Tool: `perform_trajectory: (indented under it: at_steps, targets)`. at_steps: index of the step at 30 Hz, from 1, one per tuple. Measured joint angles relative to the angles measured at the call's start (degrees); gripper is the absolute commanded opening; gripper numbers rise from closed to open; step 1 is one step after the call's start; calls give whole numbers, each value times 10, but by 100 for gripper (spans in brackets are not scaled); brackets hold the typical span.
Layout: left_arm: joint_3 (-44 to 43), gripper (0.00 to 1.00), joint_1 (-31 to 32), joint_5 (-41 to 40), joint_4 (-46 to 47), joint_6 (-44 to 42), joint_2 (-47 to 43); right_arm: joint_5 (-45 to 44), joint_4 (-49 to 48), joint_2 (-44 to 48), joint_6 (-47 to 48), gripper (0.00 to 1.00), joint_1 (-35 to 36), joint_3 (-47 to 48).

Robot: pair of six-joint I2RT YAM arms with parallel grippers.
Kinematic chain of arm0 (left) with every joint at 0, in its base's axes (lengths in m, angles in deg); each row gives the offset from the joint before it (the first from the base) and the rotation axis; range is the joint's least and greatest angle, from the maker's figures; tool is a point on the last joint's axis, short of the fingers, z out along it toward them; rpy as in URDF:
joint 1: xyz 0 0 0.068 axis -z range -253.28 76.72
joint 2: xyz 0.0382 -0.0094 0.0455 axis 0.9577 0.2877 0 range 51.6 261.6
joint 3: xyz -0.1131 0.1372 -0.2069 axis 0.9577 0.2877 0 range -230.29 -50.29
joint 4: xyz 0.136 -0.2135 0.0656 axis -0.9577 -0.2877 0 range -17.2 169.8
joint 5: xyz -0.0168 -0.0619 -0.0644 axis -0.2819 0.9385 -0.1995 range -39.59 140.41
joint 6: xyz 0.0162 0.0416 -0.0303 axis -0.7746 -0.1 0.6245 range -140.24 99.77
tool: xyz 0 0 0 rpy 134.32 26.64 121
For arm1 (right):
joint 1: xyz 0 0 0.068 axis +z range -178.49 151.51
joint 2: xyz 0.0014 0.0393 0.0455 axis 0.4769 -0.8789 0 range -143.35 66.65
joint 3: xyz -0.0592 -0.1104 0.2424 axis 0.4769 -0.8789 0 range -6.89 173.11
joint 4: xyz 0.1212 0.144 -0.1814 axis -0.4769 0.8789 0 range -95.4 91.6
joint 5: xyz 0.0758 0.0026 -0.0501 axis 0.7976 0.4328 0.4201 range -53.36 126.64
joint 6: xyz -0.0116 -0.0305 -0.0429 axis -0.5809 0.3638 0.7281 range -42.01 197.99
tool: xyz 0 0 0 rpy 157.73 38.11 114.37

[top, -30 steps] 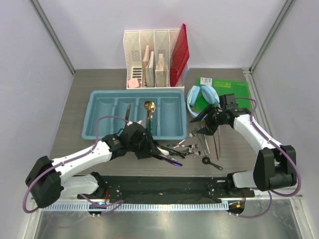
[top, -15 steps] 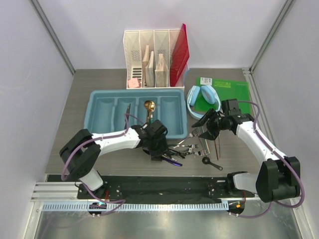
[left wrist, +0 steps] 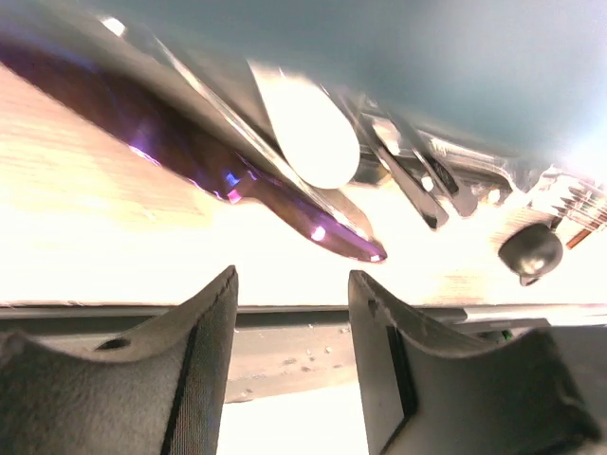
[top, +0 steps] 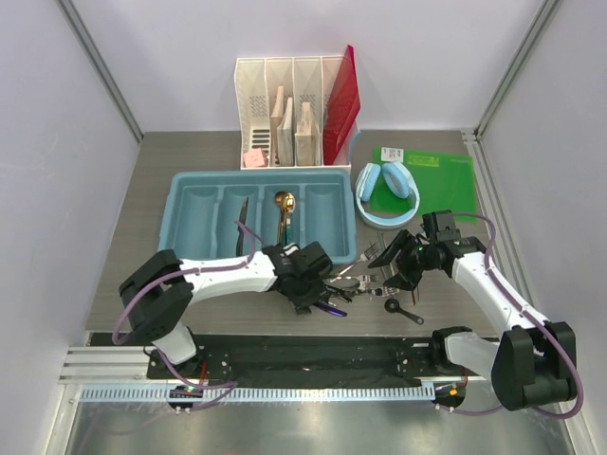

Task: Sort the eating utensils into containers
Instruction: Pick up the knife at the center of the board.

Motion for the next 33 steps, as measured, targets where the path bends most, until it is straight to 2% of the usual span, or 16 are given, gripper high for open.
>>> perform_trajectory:
  at_steps: [5,14,21,33]
  targets:
    - [-31,45,51,-37,-17,52,27,-3,12,21,17,66,0,-3]
    - [-19,45,123,-113,-52,176,29,-9,33,48,46,66,1,-25]
    - [-18,45,132,-165,-75,216,29,-13,40,48,55,66,8,-37]
    - [-64,45,132,-235,-118,218,66,-21,43,48,63,66,21,-37]
